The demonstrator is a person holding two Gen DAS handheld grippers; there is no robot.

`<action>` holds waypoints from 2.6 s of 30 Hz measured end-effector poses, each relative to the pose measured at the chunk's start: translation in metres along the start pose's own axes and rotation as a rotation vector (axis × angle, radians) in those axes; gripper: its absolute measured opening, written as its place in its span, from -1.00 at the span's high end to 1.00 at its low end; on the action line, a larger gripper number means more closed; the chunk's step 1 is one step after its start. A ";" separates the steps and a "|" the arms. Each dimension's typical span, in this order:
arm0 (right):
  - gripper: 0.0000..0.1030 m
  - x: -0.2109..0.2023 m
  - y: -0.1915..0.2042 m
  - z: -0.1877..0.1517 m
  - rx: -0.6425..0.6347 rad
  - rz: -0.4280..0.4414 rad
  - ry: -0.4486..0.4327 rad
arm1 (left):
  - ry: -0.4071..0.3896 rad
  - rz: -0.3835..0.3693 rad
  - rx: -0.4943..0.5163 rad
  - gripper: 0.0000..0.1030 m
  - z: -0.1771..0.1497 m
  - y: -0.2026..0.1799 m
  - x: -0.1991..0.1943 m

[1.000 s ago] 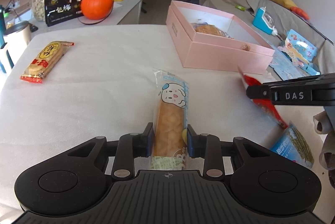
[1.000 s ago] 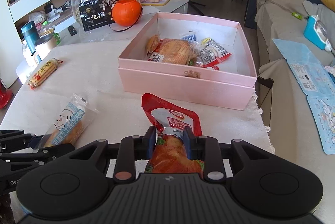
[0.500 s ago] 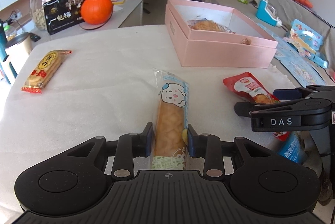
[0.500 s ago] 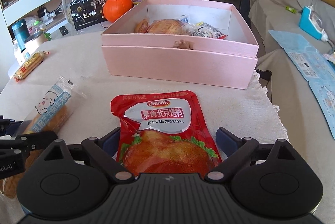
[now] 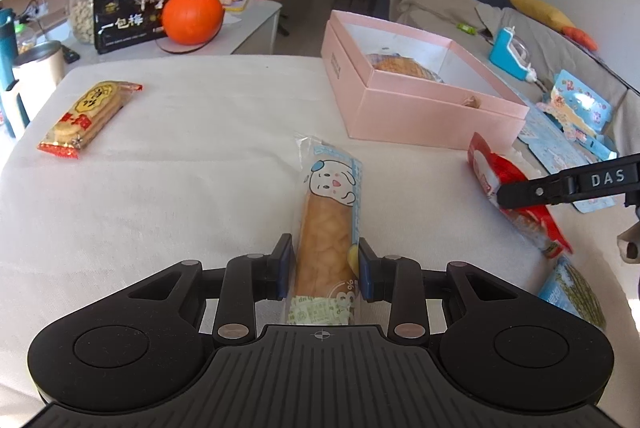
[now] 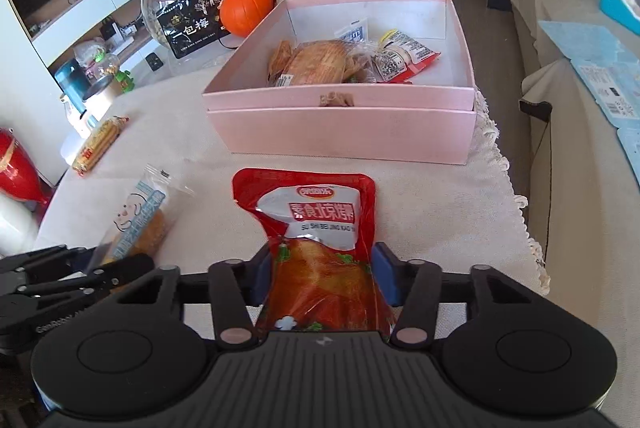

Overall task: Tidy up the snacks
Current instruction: 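Lift the roast-chicken packet with the right gripper while the left holds the bread-stick packet, then carry both packets over the pink box and open both grippers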

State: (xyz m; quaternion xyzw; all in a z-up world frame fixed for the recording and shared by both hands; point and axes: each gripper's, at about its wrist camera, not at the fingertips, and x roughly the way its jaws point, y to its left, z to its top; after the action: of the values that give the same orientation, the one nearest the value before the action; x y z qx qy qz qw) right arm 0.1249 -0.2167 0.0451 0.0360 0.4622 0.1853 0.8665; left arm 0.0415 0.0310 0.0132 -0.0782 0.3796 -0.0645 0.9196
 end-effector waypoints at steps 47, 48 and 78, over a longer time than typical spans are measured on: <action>-0.69 -0.021 0.001 0.001 -0.083 0.014 -0.031 | -0.029 0.033 0.147 0.26 -0.006 -0.021 0.007; -0.69 -0.015 0.006 0.000 -0.093 0.015 -0.015 | -0.034 0.032 0.149 0.26 -0.007 -0.021 0.007; 0.26 -0.008 0.069 -0.012 -0.193 0.124 0.052 | -0.090 -0.059 0.046 0.27 -0.013 0.000 0.003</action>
State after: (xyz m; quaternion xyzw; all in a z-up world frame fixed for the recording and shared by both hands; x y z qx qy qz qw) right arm 0.0913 -0.1568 0.0604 -0.0240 0.4613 0.2831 0.8405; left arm 0.0342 0.0292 0.0022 -0.0713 0.3336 -0.0968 0.9350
